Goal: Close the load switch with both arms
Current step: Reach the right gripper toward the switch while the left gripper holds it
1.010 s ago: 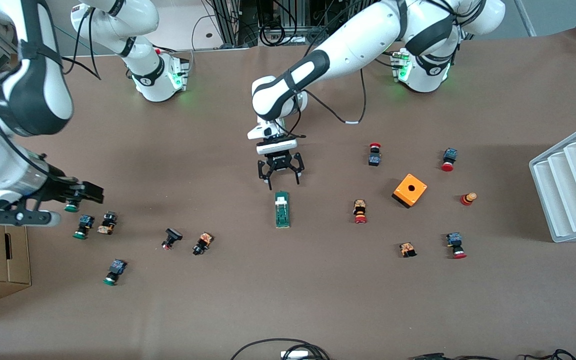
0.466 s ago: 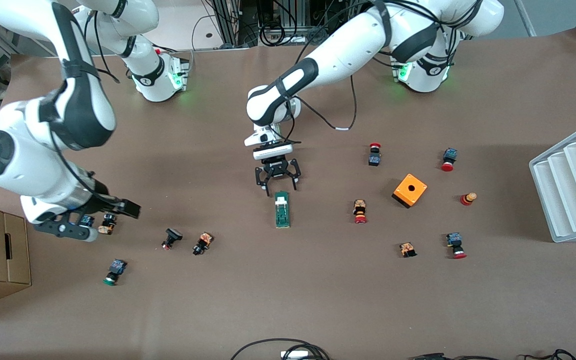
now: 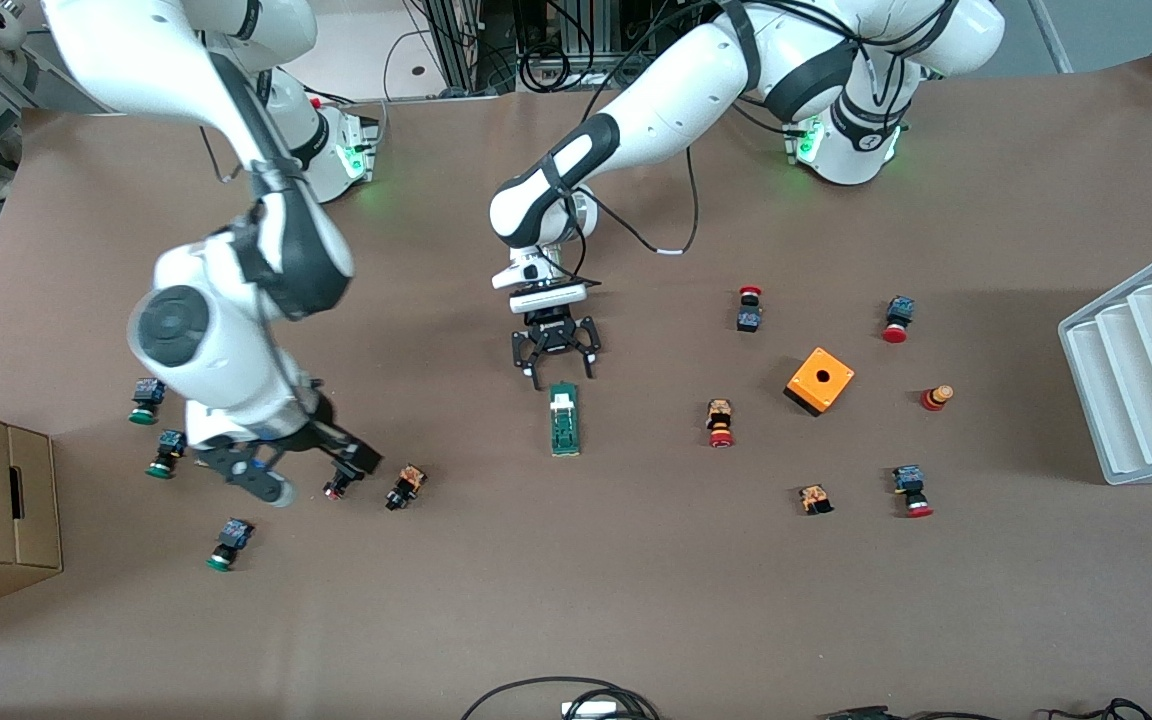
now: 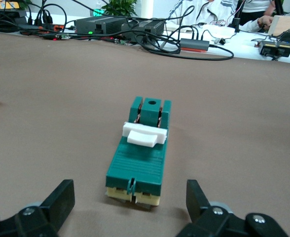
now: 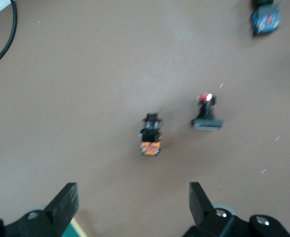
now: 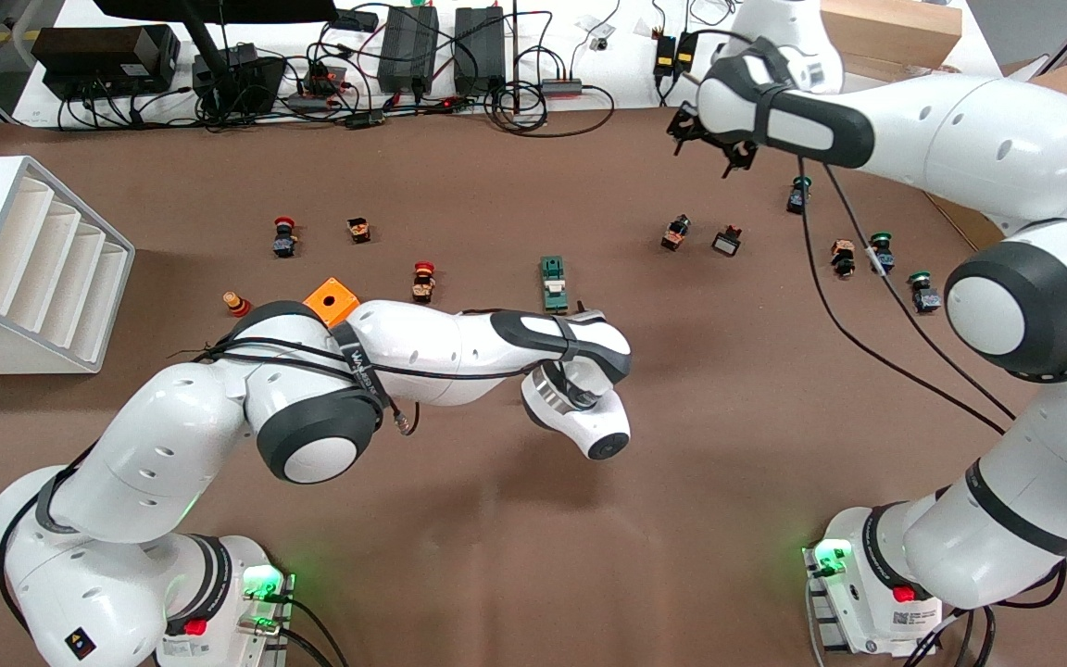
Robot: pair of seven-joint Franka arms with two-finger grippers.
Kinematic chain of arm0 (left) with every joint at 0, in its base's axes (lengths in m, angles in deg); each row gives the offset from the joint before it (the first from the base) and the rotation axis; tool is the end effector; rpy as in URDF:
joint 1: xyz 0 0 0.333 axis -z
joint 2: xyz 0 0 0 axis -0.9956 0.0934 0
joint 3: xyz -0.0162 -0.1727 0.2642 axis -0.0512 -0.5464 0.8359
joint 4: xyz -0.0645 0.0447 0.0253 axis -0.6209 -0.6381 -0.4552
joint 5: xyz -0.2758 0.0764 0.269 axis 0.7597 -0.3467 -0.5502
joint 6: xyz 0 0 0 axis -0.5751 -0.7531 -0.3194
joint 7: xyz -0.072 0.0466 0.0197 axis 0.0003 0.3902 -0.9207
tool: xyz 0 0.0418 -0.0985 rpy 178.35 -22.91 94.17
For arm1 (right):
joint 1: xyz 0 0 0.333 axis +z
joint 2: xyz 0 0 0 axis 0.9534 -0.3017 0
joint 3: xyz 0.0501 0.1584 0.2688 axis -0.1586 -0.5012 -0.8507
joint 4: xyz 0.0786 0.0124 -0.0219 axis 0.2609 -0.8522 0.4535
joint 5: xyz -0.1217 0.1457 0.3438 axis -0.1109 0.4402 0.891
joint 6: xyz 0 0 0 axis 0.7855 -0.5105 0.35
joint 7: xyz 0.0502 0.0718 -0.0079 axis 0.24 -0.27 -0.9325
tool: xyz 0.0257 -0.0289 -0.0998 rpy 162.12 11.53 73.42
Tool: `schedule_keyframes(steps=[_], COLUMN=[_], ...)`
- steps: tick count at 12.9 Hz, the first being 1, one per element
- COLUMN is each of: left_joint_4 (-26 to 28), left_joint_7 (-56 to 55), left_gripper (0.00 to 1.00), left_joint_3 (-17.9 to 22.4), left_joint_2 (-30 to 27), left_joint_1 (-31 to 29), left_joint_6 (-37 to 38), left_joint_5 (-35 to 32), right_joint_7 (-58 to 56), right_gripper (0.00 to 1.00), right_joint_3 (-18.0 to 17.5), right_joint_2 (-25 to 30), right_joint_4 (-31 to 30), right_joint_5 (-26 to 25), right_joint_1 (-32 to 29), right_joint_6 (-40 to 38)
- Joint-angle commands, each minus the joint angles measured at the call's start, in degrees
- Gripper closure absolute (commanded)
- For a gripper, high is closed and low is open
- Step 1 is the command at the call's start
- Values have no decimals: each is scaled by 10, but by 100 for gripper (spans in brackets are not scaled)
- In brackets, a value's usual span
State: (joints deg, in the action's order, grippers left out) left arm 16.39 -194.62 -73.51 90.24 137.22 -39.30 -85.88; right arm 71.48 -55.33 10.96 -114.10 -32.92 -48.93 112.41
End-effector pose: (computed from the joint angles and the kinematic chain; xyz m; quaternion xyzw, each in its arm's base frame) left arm 0.3241 -0.5918 0.0803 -0.8334 -0.1102 -0.5406 0.0318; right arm 0.6247 0.2257 0.3901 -0.9527 0.2985 -0.0337 0.0454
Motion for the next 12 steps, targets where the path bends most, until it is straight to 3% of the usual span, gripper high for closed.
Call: schedule_keyframes(steps=[1,7,12], left_joint_4=[-14,-14,-14], left_joint_7=[-25,-35,-43], left_gripper=[0,0,0], left_joint_3=[6,6,7], left_joint_2=[23,36,39], left_joint_1=[11,19,23], left_joint_6=[11,32,32], left_joint_5=[-29,-31,-31], right_joint_7=[114,324,503], right_gripper=[0,0,0], right_joint_3=[5,6,7], right_joint_2=[-34,-63,-89], right_joint_4=[28,27,13], right_joint_5=[15,51,51], right_joint_1=[39,130,199], right_joint_6=[23,93,161])
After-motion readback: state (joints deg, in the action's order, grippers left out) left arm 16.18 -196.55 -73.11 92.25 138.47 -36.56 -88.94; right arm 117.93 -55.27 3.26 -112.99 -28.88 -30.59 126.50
